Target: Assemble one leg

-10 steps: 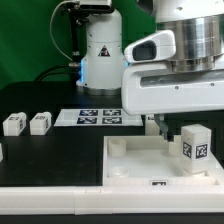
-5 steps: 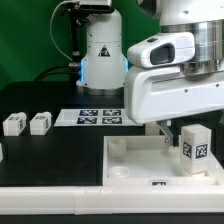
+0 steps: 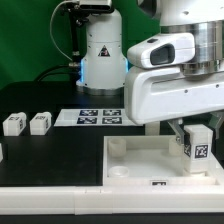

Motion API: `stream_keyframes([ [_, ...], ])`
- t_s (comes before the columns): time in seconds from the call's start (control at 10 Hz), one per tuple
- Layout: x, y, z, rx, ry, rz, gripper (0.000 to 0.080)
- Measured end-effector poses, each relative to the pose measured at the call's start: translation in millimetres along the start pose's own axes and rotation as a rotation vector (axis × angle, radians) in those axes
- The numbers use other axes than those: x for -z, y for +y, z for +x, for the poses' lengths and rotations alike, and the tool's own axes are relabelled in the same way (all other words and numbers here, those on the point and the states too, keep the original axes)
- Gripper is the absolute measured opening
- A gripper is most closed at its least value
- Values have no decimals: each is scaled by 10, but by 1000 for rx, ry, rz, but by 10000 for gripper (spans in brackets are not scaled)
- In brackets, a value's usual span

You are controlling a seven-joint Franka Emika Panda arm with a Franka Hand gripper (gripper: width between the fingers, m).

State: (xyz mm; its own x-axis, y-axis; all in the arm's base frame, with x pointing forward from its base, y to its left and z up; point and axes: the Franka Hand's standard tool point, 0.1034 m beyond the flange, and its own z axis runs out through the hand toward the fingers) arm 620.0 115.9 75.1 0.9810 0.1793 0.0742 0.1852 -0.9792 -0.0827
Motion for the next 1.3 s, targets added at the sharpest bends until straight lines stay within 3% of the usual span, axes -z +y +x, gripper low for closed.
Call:
stream_keyframes([
  [0.2,-10,-1,3,-139,16,-4,296],
  [0.6,-9,-36,-17,-717,-2,-18,296],
  [1.0,-33,-52,-25,-1246,-19,2,296],
  [1.3,-36,-57,-14,-1332,-13,8,296],
])
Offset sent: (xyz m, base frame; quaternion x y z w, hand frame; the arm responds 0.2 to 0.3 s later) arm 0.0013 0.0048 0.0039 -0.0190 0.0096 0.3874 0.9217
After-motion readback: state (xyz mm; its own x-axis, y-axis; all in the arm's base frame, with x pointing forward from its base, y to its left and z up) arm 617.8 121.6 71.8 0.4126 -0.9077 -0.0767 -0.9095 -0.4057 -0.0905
